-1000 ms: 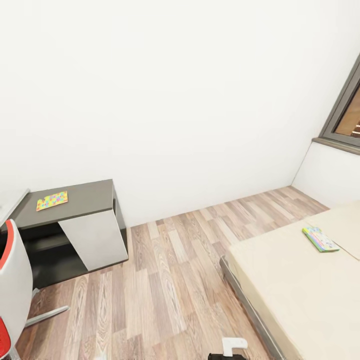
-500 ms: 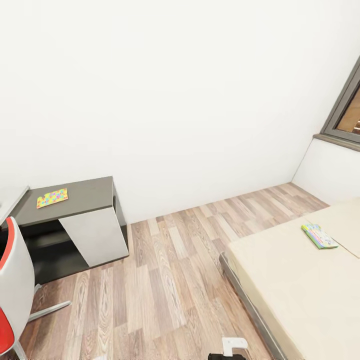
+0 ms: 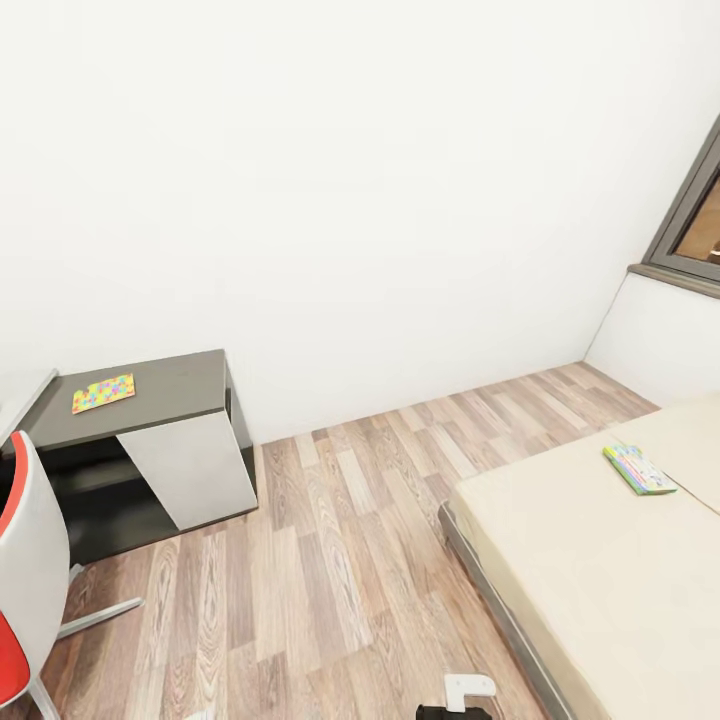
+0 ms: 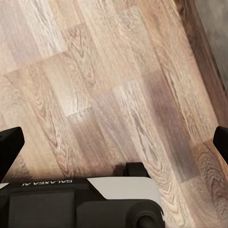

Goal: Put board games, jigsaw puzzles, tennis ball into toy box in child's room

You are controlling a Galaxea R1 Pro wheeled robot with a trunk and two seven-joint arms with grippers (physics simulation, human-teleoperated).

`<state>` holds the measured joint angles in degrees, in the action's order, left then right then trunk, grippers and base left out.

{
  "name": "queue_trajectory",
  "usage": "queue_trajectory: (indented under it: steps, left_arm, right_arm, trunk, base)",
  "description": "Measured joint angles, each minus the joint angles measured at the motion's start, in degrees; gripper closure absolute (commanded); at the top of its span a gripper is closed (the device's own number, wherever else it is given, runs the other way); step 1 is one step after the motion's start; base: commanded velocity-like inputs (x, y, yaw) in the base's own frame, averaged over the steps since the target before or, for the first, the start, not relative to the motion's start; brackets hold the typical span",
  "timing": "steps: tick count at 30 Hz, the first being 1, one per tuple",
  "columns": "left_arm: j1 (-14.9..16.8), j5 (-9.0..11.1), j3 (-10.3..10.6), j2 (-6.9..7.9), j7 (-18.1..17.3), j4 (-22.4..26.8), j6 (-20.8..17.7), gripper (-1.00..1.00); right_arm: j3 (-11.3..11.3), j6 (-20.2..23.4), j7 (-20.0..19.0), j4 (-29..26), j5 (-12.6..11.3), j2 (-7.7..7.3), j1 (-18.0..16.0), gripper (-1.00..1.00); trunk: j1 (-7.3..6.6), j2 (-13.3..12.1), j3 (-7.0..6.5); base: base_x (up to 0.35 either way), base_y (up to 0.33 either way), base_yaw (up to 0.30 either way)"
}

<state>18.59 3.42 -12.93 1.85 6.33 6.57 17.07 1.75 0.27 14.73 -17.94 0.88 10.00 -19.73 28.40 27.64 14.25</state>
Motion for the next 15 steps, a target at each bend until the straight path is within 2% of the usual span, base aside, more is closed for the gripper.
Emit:
queue_trajectory:
  steps: [2,15]
  left_arm:
    - [0.00,0.00,0.00,-0.01,0.00,0.00,-0.05,-1.00]
    - [0.00,0.00,0.01,-0.01,0.13,0.00,-0.32,-1.00]
  right_arm:
    - [0.00,-0.02,0.00,0.00,0.00,0.00,0.00,-1.00]
    - [0.00,-0.16,0.00,-0.01,0.00,0.00,0.00,-1.00]
  trunk:
    - [0.00,0.00,0.01]
    - [-2.64,-4.83,-2.16]
  base:
    - [0.000,0.000,0.000]
    - [0.000,0.000,0.000]
